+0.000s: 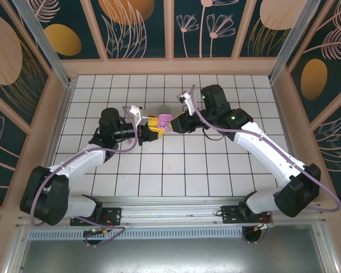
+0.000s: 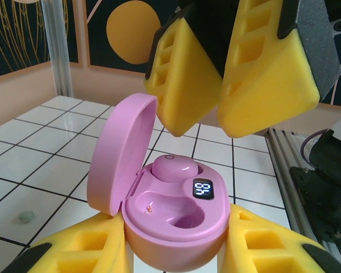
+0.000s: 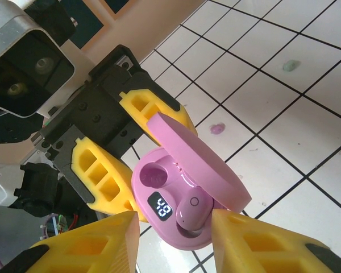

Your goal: Insert the wireless bluetooth earbuds into the charging case

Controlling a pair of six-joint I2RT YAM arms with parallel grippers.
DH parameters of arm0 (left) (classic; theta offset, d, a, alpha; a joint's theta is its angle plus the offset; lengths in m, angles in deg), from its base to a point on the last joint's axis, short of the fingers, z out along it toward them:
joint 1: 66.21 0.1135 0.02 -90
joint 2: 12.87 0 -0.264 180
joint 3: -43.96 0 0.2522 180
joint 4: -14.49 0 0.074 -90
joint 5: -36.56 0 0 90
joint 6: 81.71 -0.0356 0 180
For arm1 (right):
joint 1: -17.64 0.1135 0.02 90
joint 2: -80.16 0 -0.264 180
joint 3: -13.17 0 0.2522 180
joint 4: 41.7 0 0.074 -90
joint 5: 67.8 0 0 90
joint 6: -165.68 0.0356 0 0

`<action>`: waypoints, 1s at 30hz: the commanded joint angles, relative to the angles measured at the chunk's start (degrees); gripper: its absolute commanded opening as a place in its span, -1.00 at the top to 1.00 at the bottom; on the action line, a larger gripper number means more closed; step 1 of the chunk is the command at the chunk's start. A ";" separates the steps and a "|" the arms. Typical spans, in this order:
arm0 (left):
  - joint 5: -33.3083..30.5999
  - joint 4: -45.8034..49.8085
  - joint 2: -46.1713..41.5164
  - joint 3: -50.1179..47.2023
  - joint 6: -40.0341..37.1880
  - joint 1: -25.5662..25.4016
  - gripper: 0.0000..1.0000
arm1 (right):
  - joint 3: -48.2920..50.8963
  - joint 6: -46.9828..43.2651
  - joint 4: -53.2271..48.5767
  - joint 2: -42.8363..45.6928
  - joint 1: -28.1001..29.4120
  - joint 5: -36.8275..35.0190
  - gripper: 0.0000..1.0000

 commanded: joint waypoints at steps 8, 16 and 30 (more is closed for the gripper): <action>-0.14 -2.03 0.30 0.38 0.96 -0.54 0.75 | 0.05 0.45 1.54 2.31 -0.41 -0.60 0.22; 2.98 -1.68 0.61 0.91 0.47 -0.47 0.84 | -1.84 1.71 3.06 -1.08 -0.46 -2.86 0.22; 2.82 2.76 0.10 1.79 -4.40 -0.47 0.88 | -4.01 4.43 3.68 -1.70 -0.65 0.20 0.21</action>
